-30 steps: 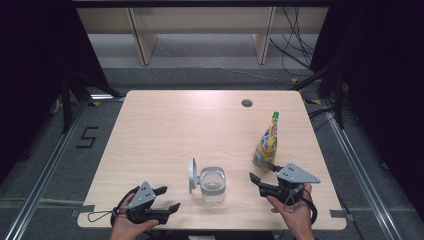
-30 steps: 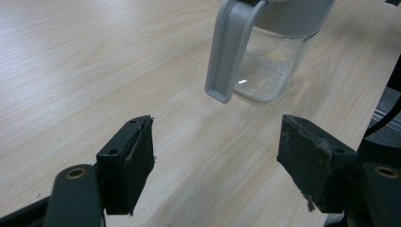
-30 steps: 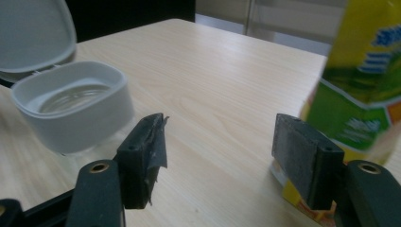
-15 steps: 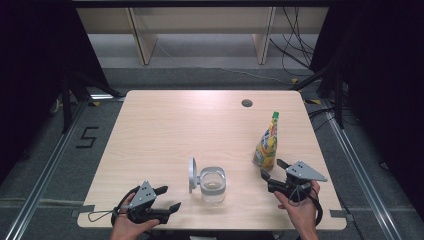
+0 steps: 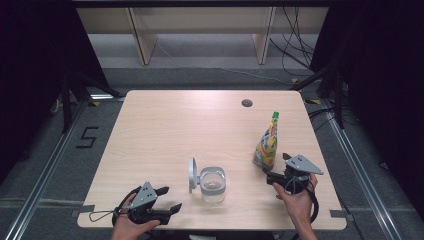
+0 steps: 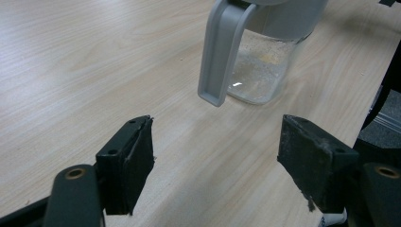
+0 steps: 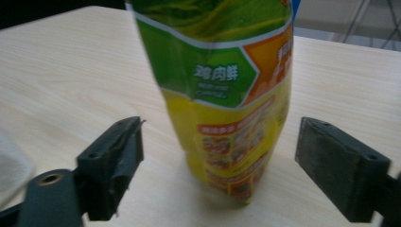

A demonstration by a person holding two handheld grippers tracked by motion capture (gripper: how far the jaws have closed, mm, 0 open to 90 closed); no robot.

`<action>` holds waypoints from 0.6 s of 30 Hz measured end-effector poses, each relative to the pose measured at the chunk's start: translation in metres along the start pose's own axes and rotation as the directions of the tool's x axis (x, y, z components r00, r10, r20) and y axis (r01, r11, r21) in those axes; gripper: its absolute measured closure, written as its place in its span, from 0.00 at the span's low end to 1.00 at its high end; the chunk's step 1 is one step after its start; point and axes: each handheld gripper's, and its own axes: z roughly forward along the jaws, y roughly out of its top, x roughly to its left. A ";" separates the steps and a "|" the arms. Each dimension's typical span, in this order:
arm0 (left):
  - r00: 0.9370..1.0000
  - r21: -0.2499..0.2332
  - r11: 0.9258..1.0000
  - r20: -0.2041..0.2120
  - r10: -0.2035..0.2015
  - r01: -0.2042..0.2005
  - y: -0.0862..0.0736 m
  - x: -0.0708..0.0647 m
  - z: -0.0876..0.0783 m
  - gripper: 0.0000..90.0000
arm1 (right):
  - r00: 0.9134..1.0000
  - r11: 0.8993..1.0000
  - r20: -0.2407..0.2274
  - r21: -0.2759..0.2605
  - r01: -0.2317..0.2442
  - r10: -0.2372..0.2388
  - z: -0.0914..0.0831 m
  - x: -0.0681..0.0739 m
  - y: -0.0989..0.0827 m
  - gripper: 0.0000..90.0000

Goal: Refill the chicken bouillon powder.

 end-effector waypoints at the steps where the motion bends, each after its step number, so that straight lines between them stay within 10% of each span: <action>1: 1.000 0.001 1.000 0.001 -0.012 0.012 0.000 0.000 0.000 0.30 | 1.000 1.000 -0.002 -0.012 -0.008 0.008 0.003 0.001 0.000 0.18; 18: 1.000 0.007 1.000 0.015 0.011 -0.011 -0.001 -0.002 0.002 0.30 | 0.999 0.999 0.044 -0.040 -0.013 0.014 0.035 -0.001 0.003 0.22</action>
